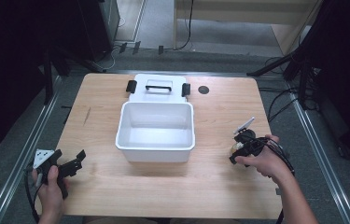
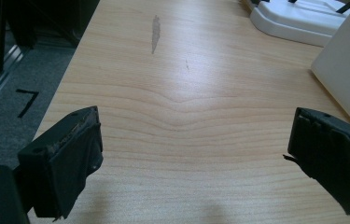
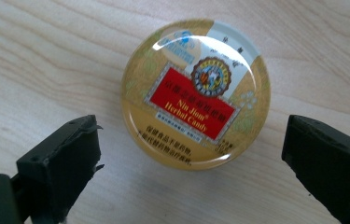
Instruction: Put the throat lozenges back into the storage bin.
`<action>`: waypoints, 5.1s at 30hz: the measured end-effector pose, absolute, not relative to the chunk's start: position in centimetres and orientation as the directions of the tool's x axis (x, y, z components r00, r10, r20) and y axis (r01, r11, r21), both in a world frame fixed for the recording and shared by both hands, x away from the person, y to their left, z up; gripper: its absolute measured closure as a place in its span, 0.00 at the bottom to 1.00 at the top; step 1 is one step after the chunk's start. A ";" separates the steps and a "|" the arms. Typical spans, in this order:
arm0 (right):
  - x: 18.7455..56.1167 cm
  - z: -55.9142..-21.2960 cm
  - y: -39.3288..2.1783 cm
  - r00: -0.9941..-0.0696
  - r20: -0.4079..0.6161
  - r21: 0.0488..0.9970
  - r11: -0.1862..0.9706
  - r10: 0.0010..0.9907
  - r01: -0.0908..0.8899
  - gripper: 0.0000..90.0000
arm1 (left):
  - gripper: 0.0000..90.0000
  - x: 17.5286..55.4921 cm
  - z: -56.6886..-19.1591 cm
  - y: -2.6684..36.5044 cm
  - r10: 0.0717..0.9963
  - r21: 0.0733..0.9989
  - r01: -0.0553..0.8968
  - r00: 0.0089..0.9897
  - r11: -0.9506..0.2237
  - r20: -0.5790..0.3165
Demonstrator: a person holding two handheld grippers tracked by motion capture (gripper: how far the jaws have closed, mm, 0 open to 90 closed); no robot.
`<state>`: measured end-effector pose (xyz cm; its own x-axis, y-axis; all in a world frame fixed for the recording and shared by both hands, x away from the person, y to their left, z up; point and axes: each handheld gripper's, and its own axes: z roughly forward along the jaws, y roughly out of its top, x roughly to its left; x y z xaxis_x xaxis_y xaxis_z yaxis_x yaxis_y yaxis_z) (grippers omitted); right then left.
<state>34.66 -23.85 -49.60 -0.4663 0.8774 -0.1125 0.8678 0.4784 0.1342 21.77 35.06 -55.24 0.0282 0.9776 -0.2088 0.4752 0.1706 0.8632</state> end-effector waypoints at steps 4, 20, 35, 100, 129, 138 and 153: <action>35.4 -49.9 -23.4 -0.456 -0.138 0.112 0.471 0.879 0.875 0.09 | 0.04 21.8 -55.2 35.1 0.977 0.862 0.476 0.027 0.176 -0.214; 37.1 -51.2 -23.7 -0.401 -0.083 0.043 0.405 0.912 0.913 0.15 | 0.05 21.8 -55.3 35.1 0.976 0.859 0.479 0.026 0.178 -0.217; 37.2 -49.6 -23.7 -0.459 -0.058 0.106 0.462 0.887 0.880 0.23 | 0.05 21.9 -55.3 35.1 0.975 0.859 0.480 0.029 0.178 -0.219; 37.3 -36.3 -11.7 -0.786 -0.122 0.212 0.789 0.606 0.576 0.23 | 0.05 22.0 -55.3 35.1 0.975 0.856 0.488 0.043 0.170 -0.218; 37.9 -37.1 -5.1 -0.857 -0.122 0.211 0.857 0.501 0.471 0.23 | 0.05 22.0 -55.2 35.0 0.975 0.855 0.491 0.052 0.165 -0.218; 38.0 -37.7 -4.0 -0.871 -0.121 0.208 0.870 0.476 0.447 0.23 | 0.05 22.1 -55.3 35.0 0.974 0.856 0.489 0.052 0.166 -0.219; 38.2 -40.4 -3.8 -0.959 -0.198 0.180 0.969 0.204 0.169 0.23 | 0.05 22.1 -55.3 35.0 0.975 0.857 0.489 0.055 0.163 -0.216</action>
<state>38.24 -3.75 -40.43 -0.9588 0.2038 -0.1977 0.1689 0.9690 0.1802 22.05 34.99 -55.27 0.0550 0.9748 -0.2164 0.4894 0.1626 0.8567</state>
